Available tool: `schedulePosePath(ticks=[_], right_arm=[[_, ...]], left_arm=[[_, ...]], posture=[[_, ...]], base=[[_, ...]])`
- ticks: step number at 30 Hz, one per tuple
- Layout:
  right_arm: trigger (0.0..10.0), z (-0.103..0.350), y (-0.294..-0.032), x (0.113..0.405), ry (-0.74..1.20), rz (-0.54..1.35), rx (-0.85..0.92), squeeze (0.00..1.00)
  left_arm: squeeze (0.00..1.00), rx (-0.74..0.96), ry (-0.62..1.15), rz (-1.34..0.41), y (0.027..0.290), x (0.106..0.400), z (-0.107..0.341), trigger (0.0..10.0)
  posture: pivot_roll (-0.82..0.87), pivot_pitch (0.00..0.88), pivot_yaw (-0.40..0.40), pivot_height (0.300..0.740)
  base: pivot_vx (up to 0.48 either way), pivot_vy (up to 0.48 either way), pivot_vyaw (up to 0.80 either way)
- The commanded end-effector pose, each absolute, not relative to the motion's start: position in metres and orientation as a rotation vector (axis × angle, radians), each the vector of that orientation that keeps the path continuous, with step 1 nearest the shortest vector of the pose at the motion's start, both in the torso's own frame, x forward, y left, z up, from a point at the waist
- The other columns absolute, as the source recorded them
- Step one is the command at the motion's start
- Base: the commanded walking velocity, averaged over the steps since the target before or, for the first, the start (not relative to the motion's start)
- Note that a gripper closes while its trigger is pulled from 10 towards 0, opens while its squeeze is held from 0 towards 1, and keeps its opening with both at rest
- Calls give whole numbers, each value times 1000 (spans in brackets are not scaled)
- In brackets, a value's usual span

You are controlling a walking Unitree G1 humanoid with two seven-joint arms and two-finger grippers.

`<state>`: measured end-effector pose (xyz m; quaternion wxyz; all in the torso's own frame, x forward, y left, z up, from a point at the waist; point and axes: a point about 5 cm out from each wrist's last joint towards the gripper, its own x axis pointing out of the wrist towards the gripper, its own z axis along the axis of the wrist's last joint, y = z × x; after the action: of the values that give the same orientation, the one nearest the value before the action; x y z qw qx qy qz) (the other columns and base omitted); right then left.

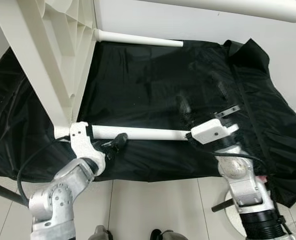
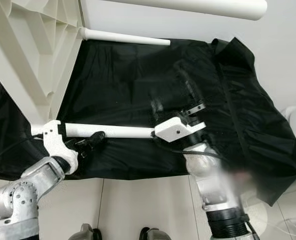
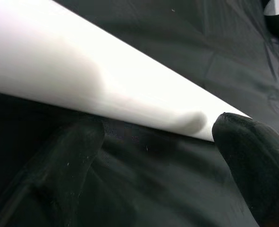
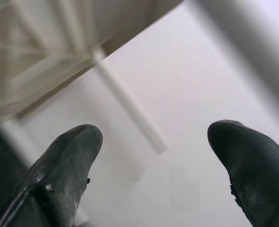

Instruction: Building children table

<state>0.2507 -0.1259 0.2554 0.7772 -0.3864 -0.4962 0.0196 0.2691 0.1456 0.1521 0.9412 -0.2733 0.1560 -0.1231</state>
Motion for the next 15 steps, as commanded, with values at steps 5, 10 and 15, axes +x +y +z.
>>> schedulePosePath(ticks=[5,10,15], right_arm=[[10000,282,-122,245,-1218,-39,-898,0],[10000,294,-116,250,-1265,-56,-911,0],[10000,312,-108,258,-1325,-96,-898,0]], left_arm=[[0,-546,380,-189,147,273,144,10000],[0,-530,392,-212,144,275,143,10000],[0,-530,392,-211,142,277,143,10000]], posture=[[42,137,-9,740],[36,138,-10,740],[34,133,-13,740]], base=[[0,0,0],[0,0,0],[0,0,0]])
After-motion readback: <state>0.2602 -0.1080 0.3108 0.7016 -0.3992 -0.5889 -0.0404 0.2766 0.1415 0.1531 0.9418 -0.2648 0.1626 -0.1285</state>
